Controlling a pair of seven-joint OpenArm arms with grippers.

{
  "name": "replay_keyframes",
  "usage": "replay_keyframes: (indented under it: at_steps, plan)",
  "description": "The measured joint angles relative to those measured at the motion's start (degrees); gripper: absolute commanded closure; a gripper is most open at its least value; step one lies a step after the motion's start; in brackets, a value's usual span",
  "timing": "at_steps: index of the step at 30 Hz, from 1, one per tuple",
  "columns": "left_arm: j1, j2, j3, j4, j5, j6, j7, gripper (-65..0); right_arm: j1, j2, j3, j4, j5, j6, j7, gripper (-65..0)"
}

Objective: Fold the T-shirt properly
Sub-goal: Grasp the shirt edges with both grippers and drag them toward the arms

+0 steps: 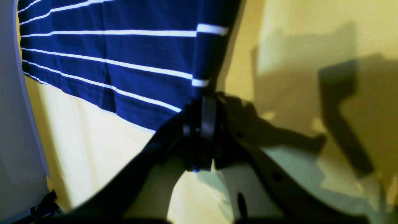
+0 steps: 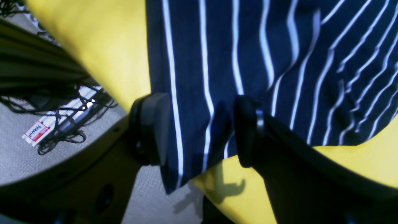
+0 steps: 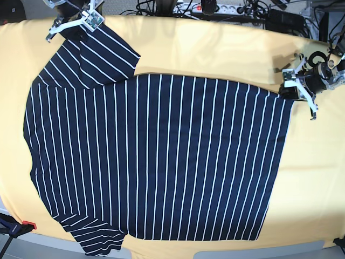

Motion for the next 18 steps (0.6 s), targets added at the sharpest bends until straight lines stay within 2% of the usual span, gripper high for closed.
replay_keyframes:
  at_steps: [6,8,9,12,13,18]
  plan:
    - [0.0,-0.02,0.0,0.07,0.0,0.0,0.02,0.0,2.12,-0.02,0.0,-3.78,0.0,-0.44,1.68,-34.9]
    - [0.0,-0.02,0.0,0.22,0.07,-0.02,0.04,0.0,2.47,0.0,0.0,-4.09,0.15,-0.63,1.9,-32.9]
    - [0.0,0.0,0.0,0.22,0.17,-0.04,0.04,0.0,2.49,-0.02,0.0,-4.09,0.15,-1.46,1.95,-28.2]
    - [0.0,-0.02,0.0,0.26,0.15,-0.02,0.02,0.0,2.47,-0.07,-0.09,-4.17,-1.01,-3.17,1.03,-3.9]
    - [0.0,0.0,0.0,0.26,0.15,-0.02,0.02,0.0,2.43,-0.15,-0.09,-4.26,-2.21,-4.31,-0.02,0.0]
    - [0.0,-0.02,0.0,0.26,0.17,-0.04,0.04,0.0,2.36,-0.02,-0.04,-3.56,-10.73,-8.74,-2.51,0.0]
